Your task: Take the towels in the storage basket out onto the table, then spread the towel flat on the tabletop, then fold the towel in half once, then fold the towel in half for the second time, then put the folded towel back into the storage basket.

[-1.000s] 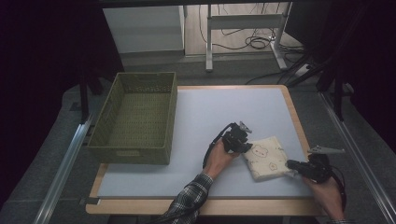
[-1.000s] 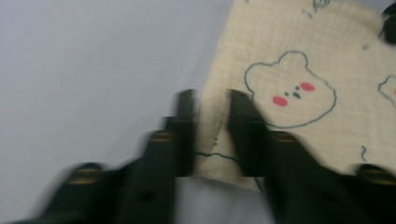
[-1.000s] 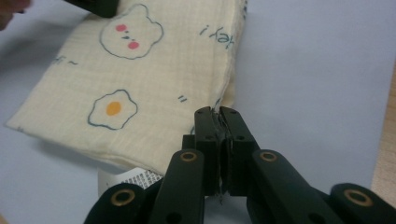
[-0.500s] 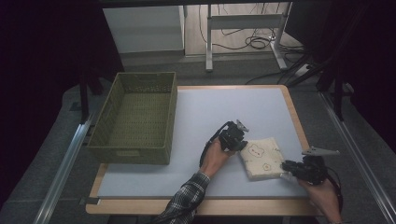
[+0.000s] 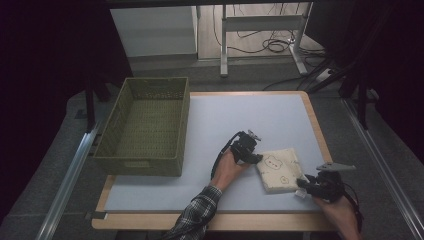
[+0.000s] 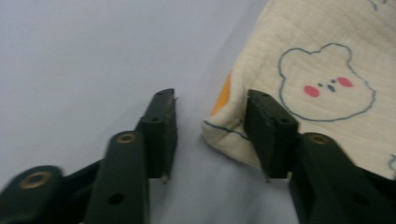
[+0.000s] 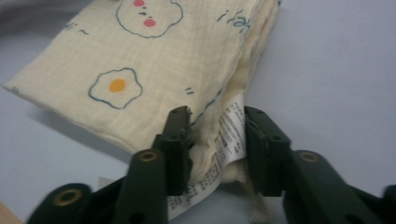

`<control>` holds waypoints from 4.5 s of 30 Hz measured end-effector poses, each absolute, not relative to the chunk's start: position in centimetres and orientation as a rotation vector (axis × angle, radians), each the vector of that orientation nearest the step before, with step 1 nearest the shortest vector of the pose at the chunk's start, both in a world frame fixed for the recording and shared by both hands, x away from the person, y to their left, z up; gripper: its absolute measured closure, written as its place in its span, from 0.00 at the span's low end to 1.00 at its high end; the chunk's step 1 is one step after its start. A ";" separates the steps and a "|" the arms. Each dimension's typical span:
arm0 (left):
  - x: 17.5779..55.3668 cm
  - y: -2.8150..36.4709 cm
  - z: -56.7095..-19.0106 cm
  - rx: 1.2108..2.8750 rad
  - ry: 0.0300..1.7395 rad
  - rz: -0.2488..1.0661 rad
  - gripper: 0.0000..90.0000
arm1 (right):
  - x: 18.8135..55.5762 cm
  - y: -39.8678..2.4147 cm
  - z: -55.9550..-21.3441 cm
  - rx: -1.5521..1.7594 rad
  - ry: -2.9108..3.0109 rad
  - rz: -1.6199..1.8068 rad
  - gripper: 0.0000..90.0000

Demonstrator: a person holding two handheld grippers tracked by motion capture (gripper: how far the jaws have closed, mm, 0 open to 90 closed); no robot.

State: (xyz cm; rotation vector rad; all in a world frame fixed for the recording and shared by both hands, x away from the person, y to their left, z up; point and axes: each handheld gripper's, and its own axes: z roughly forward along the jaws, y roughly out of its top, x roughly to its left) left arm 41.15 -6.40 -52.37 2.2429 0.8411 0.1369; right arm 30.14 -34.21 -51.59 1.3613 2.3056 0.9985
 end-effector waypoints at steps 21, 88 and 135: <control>40.7 -4.1 -48.7 2.234 0.763 0.260 0.94 | 31.1 -32.8 -48.8 1.364 2.337 1.140 0.92; 42.7 11.5 -39.3 2.130 0.972 0.571 0.94 | 38.6 -16.7 -42.4 1.073 2.450 1.377 0.91; 42.9 22.5 -35.0 2.049 1.165 0.763 0.94 | 41.4 -4.3 -39.2 0.920 2.471 1.438 0.91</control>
